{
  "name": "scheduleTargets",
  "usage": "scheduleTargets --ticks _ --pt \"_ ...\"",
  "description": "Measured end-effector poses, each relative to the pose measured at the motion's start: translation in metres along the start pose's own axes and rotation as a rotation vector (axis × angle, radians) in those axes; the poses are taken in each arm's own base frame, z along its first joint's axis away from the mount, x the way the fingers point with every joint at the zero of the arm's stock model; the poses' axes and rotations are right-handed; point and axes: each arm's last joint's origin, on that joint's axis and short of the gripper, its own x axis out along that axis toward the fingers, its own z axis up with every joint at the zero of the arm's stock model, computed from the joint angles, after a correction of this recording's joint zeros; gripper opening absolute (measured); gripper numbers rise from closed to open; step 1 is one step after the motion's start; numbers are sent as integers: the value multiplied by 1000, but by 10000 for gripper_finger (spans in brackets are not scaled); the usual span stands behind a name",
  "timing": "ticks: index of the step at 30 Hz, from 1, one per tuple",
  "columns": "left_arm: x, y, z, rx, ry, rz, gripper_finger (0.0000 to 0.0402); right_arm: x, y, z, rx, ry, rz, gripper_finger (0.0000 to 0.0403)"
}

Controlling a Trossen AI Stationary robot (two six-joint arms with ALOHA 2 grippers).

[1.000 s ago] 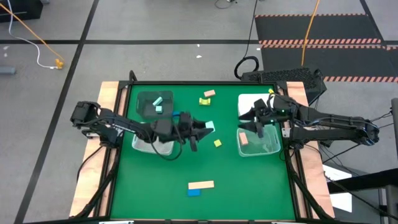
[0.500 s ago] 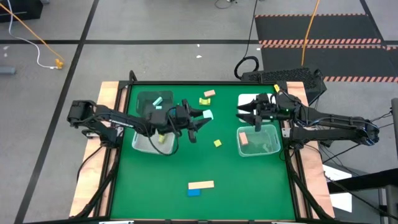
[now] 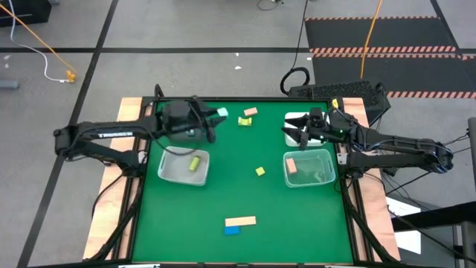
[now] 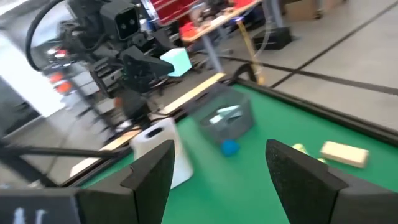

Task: Sort & place blocks by color
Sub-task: Put the light blue block into the black bin, then put the top green block into the gray bin

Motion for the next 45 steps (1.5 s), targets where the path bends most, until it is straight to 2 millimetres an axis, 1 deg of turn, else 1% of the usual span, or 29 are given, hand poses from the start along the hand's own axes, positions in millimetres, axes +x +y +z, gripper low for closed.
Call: scheduleTargets --ticks 5,9,12,15,20,24,29,32,36,39,43,45 --pt "-13 34 -20 -71 250 199 136 15 -4 -4 -17 -15 -88 242" --pt "-19 54 -38 -139 436 334 136 33 -5 -3 -34 -97 -153 242" --pt "-23 67 -48 -183 534 446 136 45 -6 -3 -47 -163 -176 242" --pt "-30 79 -53 -217 590 536 136 55 -7 -2 -43 -201 -168 242" --pt "-40 93 -61 -323 669 636 136 67 -12 -10 -101 -162 -193 242" --pt "-44 99 -64 -388 690 685 136 74 -15 -17 -158 -124 -211 242" --pt "-46 100 -66 -480 693 702 136 80 -20 -24 -246 -77 -262 242" --pt "-44 99 -69 -538 710 686 136 82 -23 -27 -323 -54 -301 242" --pt "-39 98 -74 -589 727 711 141 85 -29 -26 -427 -35 -328 242" --pt "-34 97 -77 -606 744 719 163 90 -31 -21 -483 -27 -345 242" --pt "-31 95 -79 -640 741 730 209 99 -29 -8 -559 -11 -362 242" --pt "-30 94 -79 -658 726 733 232 104 -31 -3 -570 35 -382 242"
